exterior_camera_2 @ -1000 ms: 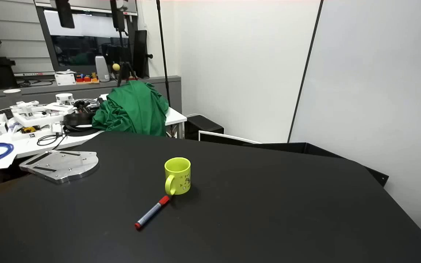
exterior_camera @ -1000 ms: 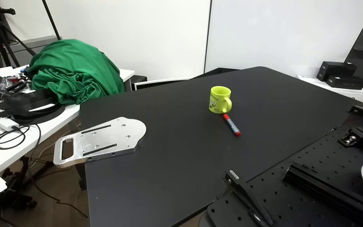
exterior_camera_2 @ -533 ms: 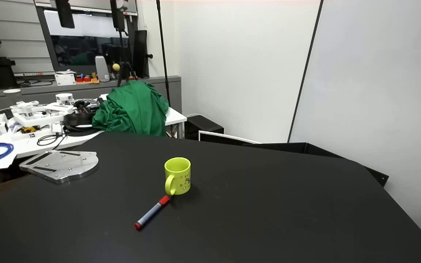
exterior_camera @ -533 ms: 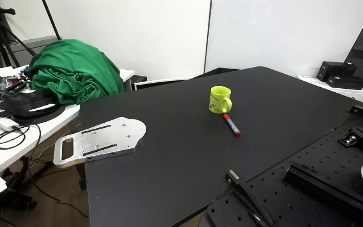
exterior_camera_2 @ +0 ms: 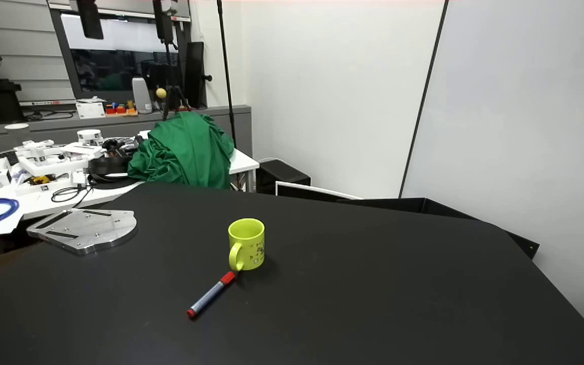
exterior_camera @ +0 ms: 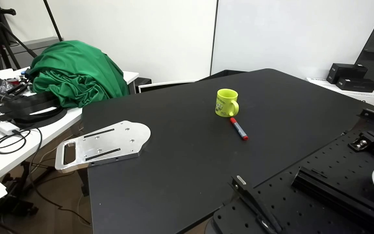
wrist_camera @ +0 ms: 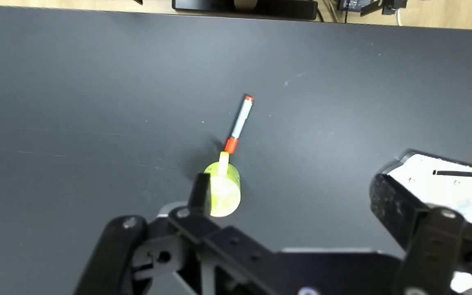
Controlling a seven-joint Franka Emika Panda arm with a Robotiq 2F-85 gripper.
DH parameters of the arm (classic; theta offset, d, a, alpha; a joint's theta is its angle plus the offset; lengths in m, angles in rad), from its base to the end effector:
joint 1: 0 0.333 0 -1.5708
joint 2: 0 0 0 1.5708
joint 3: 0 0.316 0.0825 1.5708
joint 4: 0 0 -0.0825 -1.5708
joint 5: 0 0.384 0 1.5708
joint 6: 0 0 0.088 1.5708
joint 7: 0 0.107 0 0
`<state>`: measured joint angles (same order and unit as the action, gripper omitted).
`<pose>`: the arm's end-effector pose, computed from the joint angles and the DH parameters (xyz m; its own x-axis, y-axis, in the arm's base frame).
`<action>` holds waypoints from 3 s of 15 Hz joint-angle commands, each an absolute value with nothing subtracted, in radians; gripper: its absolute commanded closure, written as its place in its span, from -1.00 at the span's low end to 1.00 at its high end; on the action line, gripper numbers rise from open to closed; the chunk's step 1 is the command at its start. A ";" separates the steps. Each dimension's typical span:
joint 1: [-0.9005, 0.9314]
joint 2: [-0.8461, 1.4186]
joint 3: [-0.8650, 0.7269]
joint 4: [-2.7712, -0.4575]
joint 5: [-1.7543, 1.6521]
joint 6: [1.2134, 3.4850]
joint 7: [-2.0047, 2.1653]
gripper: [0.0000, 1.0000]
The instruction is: Pick the marker and put it in the cup
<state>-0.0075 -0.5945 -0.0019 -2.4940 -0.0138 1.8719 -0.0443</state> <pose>0.3664 -0.0045 0.4857 0.9988 0.0393 -0.0281 0.0397 -0.9992 0.0108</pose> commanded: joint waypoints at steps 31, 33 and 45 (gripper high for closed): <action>-0.022 0.102 -0.004 -2.565 -0.057 2.619 0.193 -1.00; -0.024 0.101 -0.007 -2.564 -0.064 2.635 0.197 -1.00; -0.033 0.486 -0.073 -2.477 0.011 2.916 0.151 -1.00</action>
<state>-0.0459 0.3753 -0.0501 -2.5470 -0.0052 2.8807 0.1448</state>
